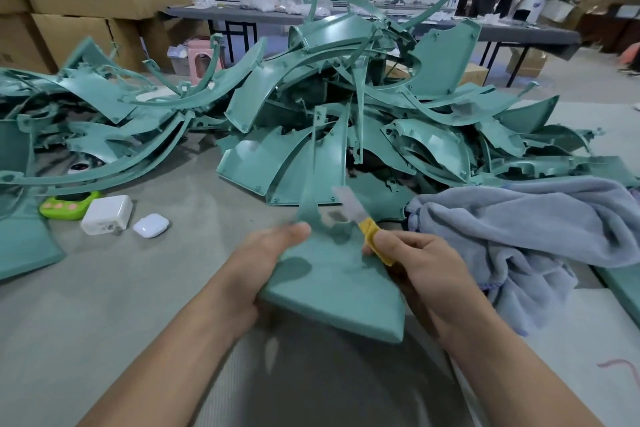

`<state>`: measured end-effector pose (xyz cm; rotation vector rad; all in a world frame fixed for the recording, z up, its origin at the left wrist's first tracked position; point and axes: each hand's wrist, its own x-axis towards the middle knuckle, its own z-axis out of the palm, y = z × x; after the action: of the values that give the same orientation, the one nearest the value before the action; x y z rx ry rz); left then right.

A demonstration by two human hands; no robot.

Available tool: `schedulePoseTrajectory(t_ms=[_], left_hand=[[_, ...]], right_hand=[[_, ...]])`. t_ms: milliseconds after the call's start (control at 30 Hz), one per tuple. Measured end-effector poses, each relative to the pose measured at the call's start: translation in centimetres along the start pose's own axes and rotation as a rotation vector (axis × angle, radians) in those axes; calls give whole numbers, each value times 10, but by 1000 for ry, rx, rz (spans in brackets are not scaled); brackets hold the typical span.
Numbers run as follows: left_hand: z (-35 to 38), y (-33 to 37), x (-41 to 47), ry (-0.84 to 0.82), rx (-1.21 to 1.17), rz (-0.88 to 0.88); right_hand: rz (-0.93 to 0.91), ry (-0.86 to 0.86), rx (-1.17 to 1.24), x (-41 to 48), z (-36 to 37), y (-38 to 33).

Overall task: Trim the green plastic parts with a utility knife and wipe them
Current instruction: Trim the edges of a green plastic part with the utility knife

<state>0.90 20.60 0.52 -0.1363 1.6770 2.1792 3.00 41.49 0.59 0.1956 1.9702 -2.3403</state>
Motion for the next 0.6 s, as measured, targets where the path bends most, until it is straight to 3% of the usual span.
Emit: schedulePoseTrajectory(t_ms=[100,167,233,300,400,500,600], left_hand=[[0,0,6,251,-51,296],[-7,-1,4,526,271,652],[-14,-3,0,622,794,947],[-15,-5,0,456,1181,1122],[0,-3,-8,174,1480,1106],[22,-13,-16,27,1575,1070],[30,-20,-16,34,1528,1114]], right_hand=[[-89,70,146,-1,4,1],[-143,104,143,-1,6,3],[-179,159,122,-2,7,5],[-218,237,78,-1,7,6],[-285,309,45,-2,6,6],[-309,364,89,-7,4,4],[-310,314,136,-14,2,-2]])
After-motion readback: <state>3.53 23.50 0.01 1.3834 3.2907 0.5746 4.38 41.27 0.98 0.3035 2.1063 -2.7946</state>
